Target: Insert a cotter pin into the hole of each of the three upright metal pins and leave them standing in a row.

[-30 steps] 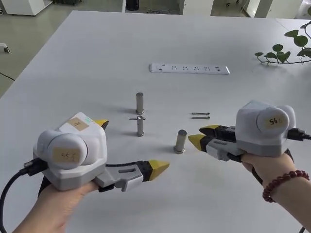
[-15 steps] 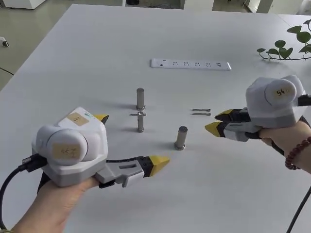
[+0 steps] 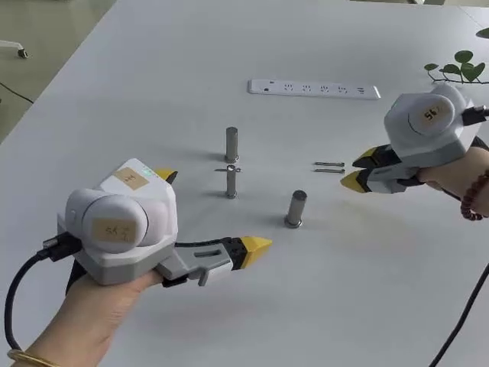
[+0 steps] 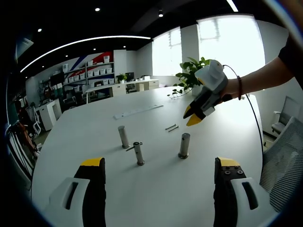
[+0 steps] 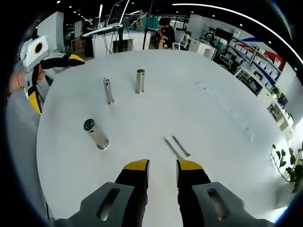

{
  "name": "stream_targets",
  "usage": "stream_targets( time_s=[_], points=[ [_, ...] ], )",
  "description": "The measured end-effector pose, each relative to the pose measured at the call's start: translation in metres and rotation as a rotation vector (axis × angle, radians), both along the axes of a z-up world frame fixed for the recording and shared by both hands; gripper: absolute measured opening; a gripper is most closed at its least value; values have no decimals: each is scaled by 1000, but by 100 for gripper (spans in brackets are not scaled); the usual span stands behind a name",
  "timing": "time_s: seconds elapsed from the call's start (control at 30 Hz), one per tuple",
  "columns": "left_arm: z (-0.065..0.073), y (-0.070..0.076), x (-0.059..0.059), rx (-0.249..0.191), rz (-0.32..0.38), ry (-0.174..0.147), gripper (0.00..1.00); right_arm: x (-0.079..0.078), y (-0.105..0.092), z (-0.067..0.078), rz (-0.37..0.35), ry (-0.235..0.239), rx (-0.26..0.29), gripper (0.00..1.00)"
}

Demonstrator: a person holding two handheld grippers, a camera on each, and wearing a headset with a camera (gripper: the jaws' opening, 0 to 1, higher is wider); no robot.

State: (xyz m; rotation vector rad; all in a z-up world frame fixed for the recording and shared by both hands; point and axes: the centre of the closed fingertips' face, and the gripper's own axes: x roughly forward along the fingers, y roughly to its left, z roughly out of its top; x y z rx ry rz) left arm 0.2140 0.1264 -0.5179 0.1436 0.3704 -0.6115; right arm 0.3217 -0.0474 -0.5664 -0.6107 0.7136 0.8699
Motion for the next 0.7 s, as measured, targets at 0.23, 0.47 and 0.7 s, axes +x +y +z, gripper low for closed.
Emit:
stream_targets(
  time_s=[0.23, 0.47, 0.7],
  points=[
    [-1, 2, 1, 2, 9, 1, 94, 13, 1, -9, 51, 22, -35, 17],
    [-5, 4, 0, 12, 11, 14, 93, 23, 1, -18, 95, 40, -65, 9],
    [-6, 6, 2, 8, 22, 18, 92, 29, -1, -27, 135, 71, -102, 9]
  ],
)
